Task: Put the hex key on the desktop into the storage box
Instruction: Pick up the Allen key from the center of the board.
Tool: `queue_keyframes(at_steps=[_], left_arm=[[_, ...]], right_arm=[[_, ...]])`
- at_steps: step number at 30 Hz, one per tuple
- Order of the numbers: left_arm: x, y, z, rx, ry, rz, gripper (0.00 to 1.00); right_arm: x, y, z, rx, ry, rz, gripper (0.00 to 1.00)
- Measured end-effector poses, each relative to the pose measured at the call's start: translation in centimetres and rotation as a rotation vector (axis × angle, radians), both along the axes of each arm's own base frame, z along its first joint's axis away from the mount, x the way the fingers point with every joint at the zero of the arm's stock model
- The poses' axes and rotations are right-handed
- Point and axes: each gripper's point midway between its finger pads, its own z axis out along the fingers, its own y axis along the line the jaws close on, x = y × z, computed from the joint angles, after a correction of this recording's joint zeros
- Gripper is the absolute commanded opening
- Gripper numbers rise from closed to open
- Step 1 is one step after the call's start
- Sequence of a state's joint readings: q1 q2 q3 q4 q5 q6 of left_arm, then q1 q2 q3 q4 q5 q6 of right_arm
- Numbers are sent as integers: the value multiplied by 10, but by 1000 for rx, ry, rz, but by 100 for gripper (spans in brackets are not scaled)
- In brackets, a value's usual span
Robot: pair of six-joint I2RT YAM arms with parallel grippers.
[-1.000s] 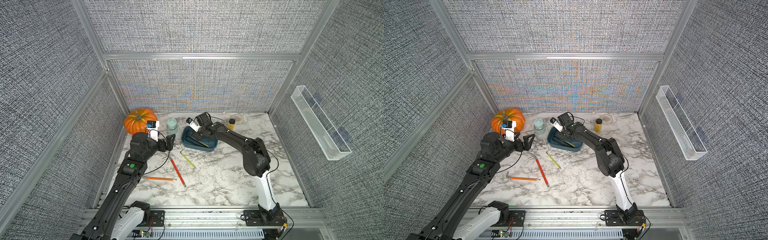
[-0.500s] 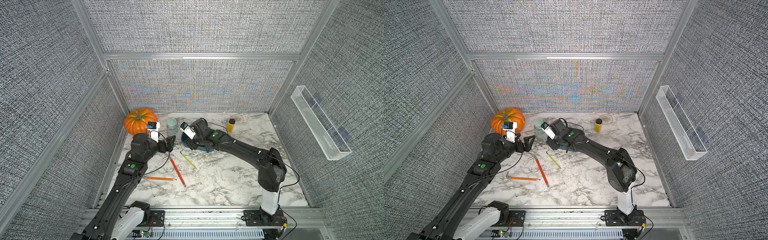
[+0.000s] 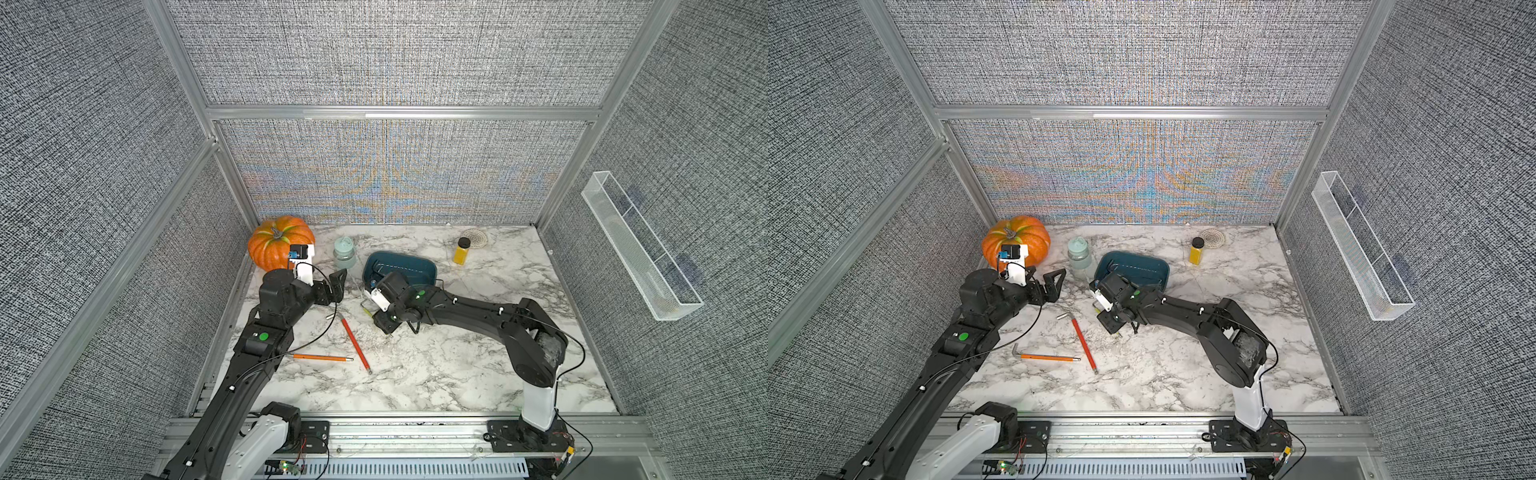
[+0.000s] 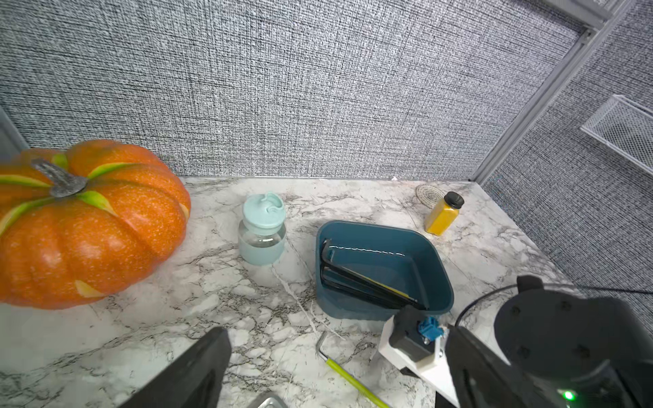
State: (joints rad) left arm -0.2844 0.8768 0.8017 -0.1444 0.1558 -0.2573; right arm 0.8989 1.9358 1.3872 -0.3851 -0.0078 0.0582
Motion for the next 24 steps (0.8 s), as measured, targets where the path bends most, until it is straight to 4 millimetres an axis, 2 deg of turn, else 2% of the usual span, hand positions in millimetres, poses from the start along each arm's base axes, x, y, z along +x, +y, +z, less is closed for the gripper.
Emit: queue_keyframes(at_steps=[6, 10, 22, 24], left_arm=[[2, 0, 0, -5, 0, 2, 100], [2, 0, 0, -3, 0, 6, 100], [5, 2, 1, 11, -4, 16, 100], [5, 2, 1, 17, -6, 14, 100]], right_arm=[[-3, 8, -16, -19, 27, -4, 51], [-4, 9, -28, -42, 43, -12, 42], [-4, 3, -50, -97, 69, -39, 36], [-3, 4, -51, -99, 67, -41, 30]])
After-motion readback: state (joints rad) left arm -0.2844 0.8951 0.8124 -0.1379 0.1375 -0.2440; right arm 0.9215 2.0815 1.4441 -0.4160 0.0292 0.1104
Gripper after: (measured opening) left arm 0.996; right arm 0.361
